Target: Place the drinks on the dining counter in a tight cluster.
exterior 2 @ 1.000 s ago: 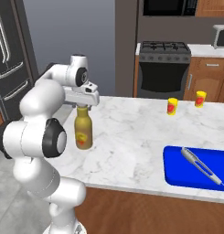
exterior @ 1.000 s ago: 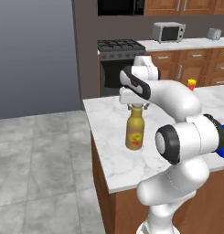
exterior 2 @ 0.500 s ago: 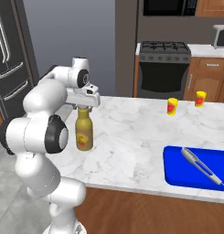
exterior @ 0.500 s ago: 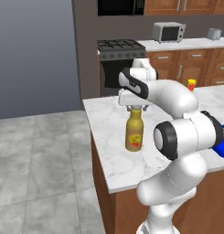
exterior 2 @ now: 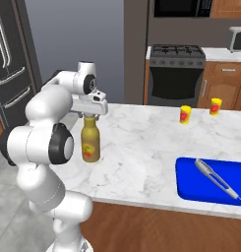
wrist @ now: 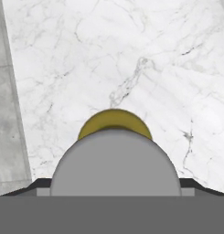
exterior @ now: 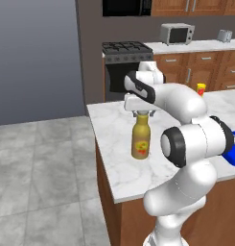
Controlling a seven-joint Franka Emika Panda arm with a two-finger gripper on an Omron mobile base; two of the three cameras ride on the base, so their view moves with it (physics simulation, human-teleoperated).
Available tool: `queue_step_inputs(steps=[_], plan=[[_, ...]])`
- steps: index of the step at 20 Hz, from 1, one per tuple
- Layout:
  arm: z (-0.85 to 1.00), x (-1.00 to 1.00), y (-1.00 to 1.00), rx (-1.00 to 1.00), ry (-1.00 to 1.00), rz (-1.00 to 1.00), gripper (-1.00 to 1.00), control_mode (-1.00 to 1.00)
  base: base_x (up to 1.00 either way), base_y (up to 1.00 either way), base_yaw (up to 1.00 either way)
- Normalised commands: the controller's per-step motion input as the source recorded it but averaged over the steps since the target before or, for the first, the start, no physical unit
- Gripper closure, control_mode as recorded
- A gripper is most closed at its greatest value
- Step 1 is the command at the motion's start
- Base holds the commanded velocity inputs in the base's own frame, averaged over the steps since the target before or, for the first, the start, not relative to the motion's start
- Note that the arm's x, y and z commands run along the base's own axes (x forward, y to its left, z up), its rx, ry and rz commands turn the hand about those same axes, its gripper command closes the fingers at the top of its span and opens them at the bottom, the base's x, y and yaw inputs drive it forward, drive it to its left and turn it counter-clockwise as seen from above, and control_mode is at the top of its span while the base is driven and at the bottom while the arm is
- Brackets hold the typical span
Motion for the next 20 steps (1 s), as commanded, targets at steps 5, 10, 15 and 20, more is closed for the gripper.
queue_step_inputs(steps=[5,10,15,20], plan=[[-0.08,-0.01,0.00,0.00,-0.10,0.00,1.00,-1.00,0.00,0.00,0.00],[-0.02,0.00,0.00,0.00,-0.15,0.00,1.00,-1.00,0.00,0.00,0.00],[-0.13,0.00,0.00,0.00,-0.13,0.00,1.00,-1.00,0.00,0.00,0.00],[-0.07,0.00,0.00,0.00,-0.02,0.00,1.00,-1.00,0.00,0.00,0.00]])
